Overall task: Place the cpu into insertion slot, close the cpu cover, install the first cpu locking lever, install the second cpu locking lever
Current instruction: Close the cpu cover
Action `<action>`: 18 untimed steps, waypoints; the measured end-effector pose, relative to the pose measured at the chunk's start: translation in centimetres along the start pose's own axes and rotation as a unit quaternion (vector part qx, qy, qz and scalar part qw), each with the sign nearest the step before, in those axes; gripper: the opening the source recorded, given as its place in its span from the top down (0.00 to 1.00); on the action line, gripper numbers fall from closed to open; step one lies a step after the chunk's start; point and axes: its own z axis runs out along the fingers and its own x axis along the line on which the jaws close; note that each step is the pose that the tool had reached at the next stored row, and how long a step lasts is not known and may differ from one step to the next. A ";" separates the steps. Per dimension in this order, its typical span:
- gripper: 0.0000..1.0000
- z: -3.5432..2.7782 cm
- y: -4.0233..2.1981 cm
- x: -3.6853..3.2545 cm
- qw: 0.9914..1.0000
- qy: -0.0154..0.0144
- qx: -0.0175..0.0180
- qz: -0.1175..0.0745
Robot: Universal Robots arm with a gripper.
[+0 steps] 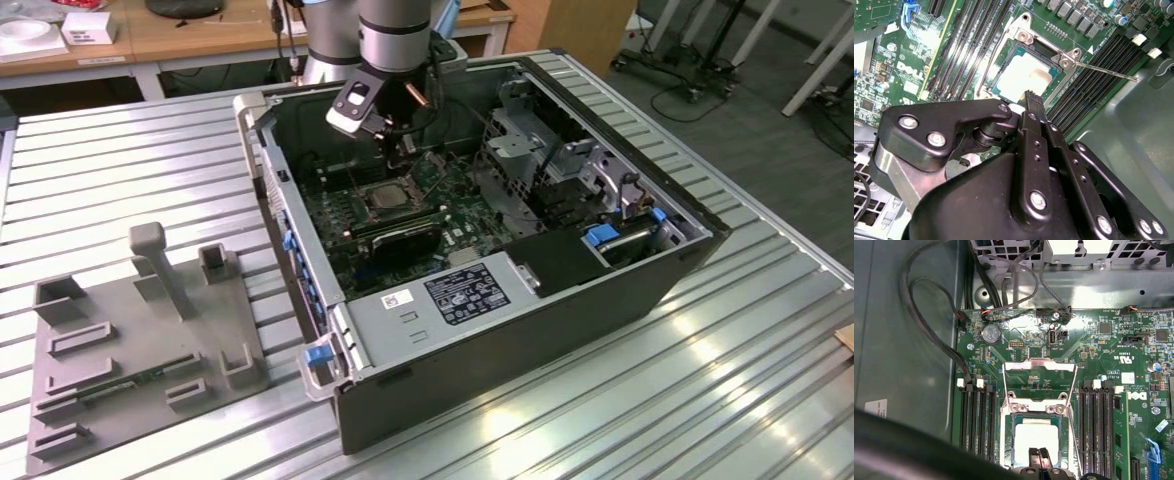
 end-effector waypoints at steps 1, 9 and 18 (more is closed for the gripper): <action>0.89 -0.03 0.00 0.00 1.000 0.000 0.000 0.000; 0.89 -0.30 0.02 0.01 1.000 0.000 0.000 0.000; 0.89 -0.73 0.04 0.02 1.000 0.000 0.000 0.000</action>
